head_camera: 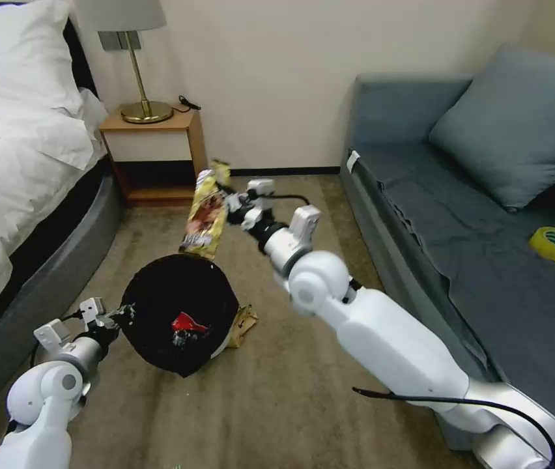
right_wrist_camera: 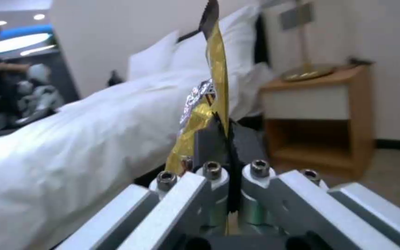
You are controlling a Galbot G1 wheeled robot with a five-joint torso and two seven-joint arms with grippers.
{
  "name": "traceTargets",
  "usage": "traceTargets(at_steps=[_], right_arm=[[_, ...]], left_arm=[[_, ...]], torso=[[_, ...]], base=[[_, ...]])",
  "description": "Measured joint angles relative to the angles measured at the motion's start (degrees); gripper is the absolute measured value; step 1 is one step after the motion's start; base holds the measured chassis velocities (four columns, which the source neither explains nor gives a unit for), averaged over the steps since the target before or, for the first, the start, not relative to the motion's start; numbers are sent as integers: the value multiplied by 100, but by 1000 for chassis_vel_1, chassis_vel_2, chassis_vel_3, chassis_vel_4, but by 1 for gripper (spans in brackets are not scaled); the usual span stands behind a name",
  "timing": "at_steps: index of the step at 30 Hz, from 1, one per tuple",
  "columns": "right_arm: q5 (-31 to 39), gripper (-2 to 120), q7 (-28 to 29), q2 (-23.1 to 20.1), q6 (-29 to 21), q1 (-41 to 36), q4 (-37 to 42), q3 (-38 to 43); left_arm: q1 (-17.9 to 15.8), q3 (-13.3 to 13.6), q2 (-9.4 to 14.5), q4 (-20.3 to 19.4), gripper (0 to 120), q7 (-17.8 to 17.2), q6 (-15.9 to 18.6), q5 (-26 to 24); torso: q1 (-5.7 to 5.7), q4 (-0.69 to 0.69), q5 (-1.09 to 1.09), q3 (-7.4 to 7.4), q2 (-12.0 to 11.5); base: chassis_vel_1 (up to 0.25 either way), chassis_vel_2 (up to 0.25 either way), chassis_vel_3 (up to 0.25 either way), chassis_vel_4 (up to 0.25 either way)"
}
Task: Pick up the trash bin, then pick up the garbage on the floor and place it into the trash bin.
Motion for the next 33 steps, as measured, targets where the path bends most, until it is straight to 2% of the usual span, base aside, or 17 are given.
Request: traceTargets(at_steps=[5,16,17,19,21,24,25,27,30,31,33], right_arm=[[-272,0,-170,43,68,-121,-15,-362],[-1425,2,-648,289,377,-481,-839,-488],[-1485,7,-688,281,405,-510,-876,-486],[-1572,10,-729,270,424,-539,-909,-477],[-1727,22,-791,265,457,-593,-944,-434],[-1815,28,-834,259,459,-630,-942,-399],[-1891,35,-887,249,461,-645,-932,-377],[-1938,38,-906,246,467,-652,-925,-362],[-1964,54,-801,271,469,-692,-843,-167],[-1964,54,-801,271,469,-692,-843,-167],[-1996,61,-710,278,470,-732,-783,44]], left_arm=[[13,43,-34,-148,4,-111,87,-98],[158,40,-31,-478,4,-341,273,-460],[169,30,-23,-514,4,-387,291,-528],[176,22,-17,-543,4,-421,304,-579],[183,8,-5,-603,4,-471,313,-647],[186,-10,0,-658,4,-521,316,-690],[190,-23,2,-702,4,-567,324,-729],[197,-32,2,-724,4,-582,324,-734],[253,-127,-1,-762,4,-656,294,-673],[253,-127,-1,-762,4,-656,294,-673],[309,-230,6,-762,4,-661,253,-595]], torso=[[0,1,0,0,0],[0,0,0,0,0],[0,0,1,0,0],[0,0,0,0,0],[0,0,0,0,0],[0,0,1,0,0],[0,0,0,0,0],[0,0,0,0,0],[0,0,0,0,0],[0,0,0,0,0],[0,1,0,0,0]], base=[[0,0,0,0],[0,0,0,0],[0,0,0,0],[0,0,0,0],[0,0,0,0],[0,0,0,0],[0,0,0,0],[0,0,0,0],[0,0,0,0],[0,0,0,0],[0,0,0,0]])
